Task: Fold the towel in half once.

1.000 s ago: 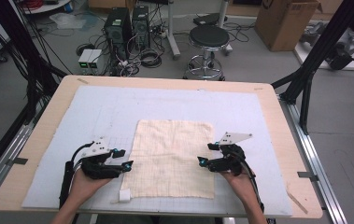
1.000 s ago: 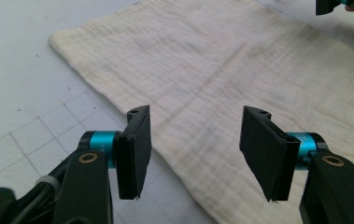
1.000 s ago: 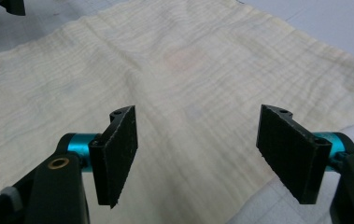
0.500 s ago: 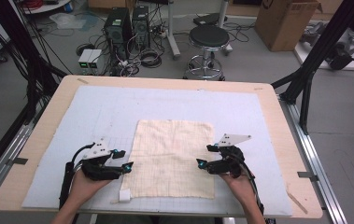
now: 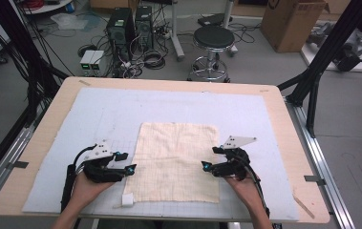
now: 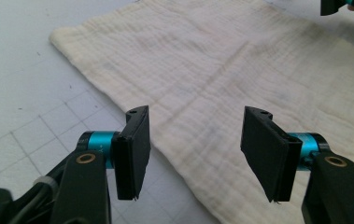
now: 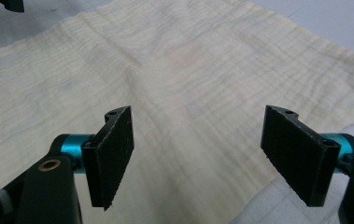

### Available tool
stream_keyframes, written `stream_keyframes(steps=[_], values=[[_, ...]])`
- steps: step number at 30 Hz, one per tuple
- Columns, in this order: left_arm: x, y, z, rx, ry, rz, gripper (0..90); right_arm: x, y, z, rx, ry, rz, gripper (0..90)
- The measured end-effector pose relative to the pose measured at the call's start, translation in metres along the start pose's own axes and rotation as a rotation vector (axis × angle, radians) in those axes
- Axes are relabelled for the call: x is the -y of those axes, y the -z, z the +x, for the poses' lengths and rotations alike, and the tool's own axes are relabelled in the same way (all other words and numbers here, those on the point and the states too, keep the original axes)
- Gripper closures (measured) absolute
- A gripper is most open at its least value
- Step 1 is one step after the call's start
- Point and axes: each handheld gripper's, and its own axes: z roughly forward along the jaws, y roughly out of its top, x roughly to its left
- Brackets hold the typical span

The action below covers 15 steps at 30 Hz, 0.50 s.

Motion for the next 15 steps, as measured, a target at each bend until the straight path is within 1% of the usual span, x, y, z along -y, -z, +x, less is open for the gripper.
stream_keyframes(steps=[1, 2, 3, 4, 5, 7, 9, 10, 12, 13, 14, 15], values=[[-0.001, 0.000, 0.000, -0.004, -0.009, 0.011, 43.0, 0.000, 0.000, -0.002, 0.005, -0.002, -0.003, 24.1], [-0.002, 0.000, 0.001, -0.009, -0.011, 0.019, 43.0, 0.000, 0.000, -0.004, -0.005, -0.012, -0.006, 22.2], [-0.004, 0.000, 0.002, -0.007, -0.015, 0.024, 42.9, 0.000, 0.001, -0.006, -0.024, -0.022, -0.001, 21.4], [-0.005, -0.002, 0.003, -0.009, -0.007, 0.018, 42.9, -0.001, 0.001, -0.007, -0.024, -0.025, 0.001, 21.4], [-0.008, -0.002, 0.005, -0.016, -0.011, 0.021, 42.9, -0.003, 0.002, -0.009, -0.024, -0.024, 0.007, 21.5], [-0.013, -0.005, 0.010, -0.026, -0.003, 0.012, 43.1, -0.008, 0.003, -0.013, -0.017, -0.028, 0.002, 22.2], [-0.019, -0.009, 0.015, -0.031, 0.001, 0.013, 43.3, -0.015, 0.003, -0.018, -0.014, -0.034, -0.003, 23.9], [-0.022, -0.011, 0.017, -0.032, -0.002, 0.010, 43.9, -0.017, 0.003, -0.021, -0.004, -0.034, -0.008, 25.5], [-0.030, -0.016, 0.023, -0.039, 0.005, 0.009, 44.5, -0.021, 0.003, -0.027, 0.014, -0.032, -0.006, 29.8], [-0.033, -0.018, 0.026, -0.038, 0.008, 0.008, 44.7, -0.022, 0.002, -0.030, 0.026, -0.043, -0.002, 31.5], [-0.037, -0.021, 0.029, -0.036, 0.020, -0.008, 45.3, -0.024, 0.001, -0.034, 0.036, -0.046, -0.001, 33.5], [-0.041, -0.024, 0.033, -0.040, 0.026, -0.007, 46.2, -0.025, 0.001, -0.037, 0.043, -0.059, -0.002, 36.0]])
